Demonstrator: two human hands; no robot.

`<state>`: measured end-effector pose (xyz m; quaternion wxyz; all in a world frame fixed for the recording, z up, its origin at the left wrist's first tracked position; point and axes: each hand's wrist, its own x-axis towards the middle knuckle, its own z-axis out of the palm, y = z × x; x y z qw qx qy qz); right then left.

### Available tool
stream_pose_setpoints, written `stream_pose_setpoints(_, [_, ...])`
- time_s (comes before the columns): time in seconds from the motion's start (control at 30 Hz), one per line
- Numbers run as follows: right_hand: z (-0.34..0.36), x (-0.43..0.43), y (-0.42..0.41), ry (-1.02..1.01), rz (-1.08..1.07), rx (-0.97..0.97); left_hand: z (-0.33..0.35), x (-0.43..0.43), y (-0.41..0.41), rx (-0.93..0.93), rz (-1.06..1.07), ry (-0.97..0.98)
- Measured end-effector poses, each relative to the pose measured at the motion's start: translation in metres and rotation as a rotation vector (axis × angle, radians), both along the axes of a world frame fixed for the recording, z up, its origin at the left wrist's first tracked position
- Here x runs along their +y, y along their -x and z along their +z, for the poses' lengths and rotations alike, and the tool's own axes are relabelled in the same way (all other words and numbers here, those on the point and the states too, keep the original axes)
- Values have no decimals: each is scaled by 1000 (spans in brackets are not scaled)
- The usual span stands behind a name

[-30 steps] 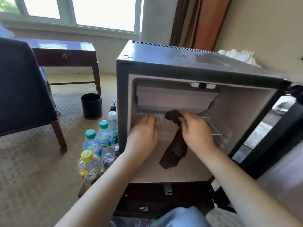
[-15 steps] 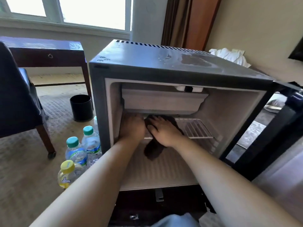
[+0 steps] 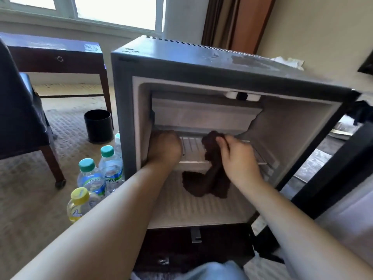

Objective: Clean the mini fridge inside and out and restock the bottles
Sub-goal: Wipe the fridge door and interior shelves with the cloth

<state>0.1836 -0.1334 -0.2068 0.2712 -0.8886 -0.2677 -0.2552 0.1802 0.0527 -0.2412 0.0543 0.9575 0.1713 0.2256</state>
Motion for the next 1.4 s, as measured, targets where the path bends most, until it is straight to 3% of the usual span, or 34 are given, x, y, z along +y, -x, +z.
stream_pose_setpoints(0.03, [0,-1,-5,-14,-14,-2,1,0,0,-4,0,-10])
stream_pose_setpoints(0.13, [-31,9,-13,339,42,179,0,0,-1,10,8,-77])
stream_pose_setpoints(0.2, [-44,15,-17,430,24,189,0,-1,-2,4,5,-103])
stream_pose_setpoints(0.53, [-20,44,-63,482,42,454,-2,0,-3,29,-7,-108])
stream_pose_setpoints(0.63, [-20,42,-60,423,54,383,-3,1,-3,71,-27,-206])
stream_pose_setpoints(0.77, [-30,18,-25,350,114,178,-1,2,-6,58,12,-163])
stream_pose_setpoints(0.87, [-27,-8,-11,303,132,206,-2,1,-4,6,14,-120])
stream_pose_setpoints(1.03, [20,-22,-26,-123,-179,84,1,0,-3,22,15,-90])
stream_pose_setpoints(1.1, [35,-19,-38,-115,-274,103,1,-1,-2,28,22,-105])
stream_pose_setpoints(1.17, [41,-12,-50,-5,-348,239,2,-1,-1,42,21,-117])
stream_pose_setpoints(1.23, [38,-4,-66,-64,-391,466,1,-1,-3,37,20,-112])
stream_pose_setpoints(1.33, [31,2,-83,-571,-326,833,0,0,-4,45,42,-92])
stream_pose_setpoints(1.4, [34,4,-85,-843,-313,771,-1,-1,-5,82,35,-127])
